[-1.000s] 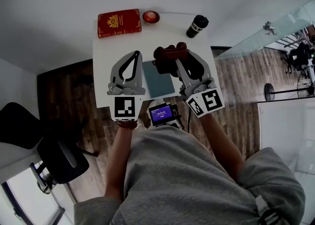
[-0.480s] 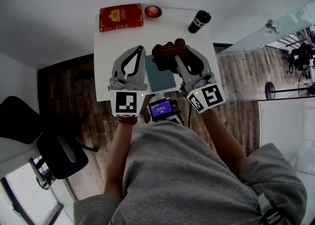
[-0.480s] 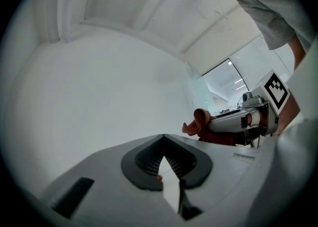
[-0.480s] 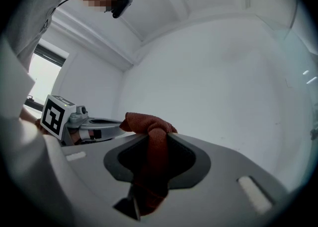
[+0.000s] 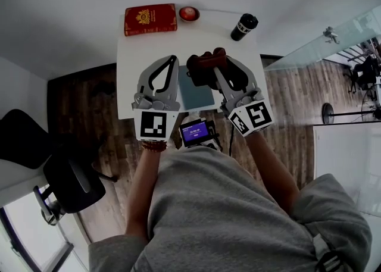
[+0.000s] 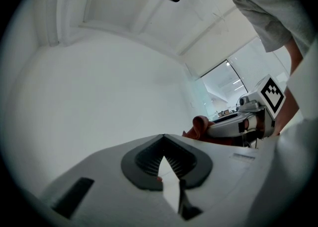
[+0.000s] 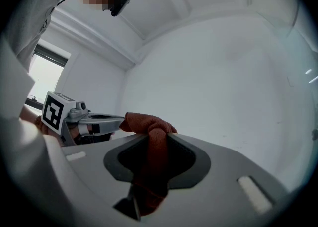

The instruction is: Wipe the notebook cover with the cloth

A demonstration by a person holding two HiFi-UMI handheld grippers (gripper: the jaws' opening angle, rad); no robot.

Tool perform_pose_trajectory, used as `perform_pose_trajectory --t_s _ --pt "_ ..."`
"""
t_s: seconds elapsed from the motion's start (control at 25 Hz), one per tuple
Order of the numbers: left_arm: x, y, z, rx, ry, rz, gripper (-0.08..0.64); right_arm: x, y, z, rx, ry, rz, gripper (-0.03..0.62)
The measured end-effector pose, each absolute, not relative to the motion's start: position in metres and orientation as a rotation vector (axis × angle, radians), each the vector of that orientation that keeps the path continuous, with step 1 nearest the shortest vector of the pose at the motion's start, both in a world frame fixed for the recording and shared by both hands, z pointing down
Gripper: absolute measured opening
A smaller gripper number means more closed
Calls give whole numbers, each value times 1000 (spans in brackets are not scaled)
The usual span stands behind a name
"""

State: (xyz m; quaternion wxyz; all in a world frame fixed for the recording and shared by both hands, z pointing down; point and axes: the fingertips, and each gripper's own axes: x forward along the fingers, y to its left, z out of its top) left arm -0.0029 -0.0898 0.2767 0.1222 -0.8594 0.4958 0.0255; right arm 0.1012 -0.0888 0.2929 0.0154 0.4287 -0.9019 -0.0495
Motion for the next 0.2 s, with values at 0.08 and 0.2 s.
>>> perform_pose_trajectory --t_s 0.08,0.2 --pt "-3 -88 276 -2508 1448 73 5 101 -88 292 1334 -2808 -161 126" --pt "-3 -88 273 -2509 1452 91 5 101 -89 289 1335 -2812 -173 126"
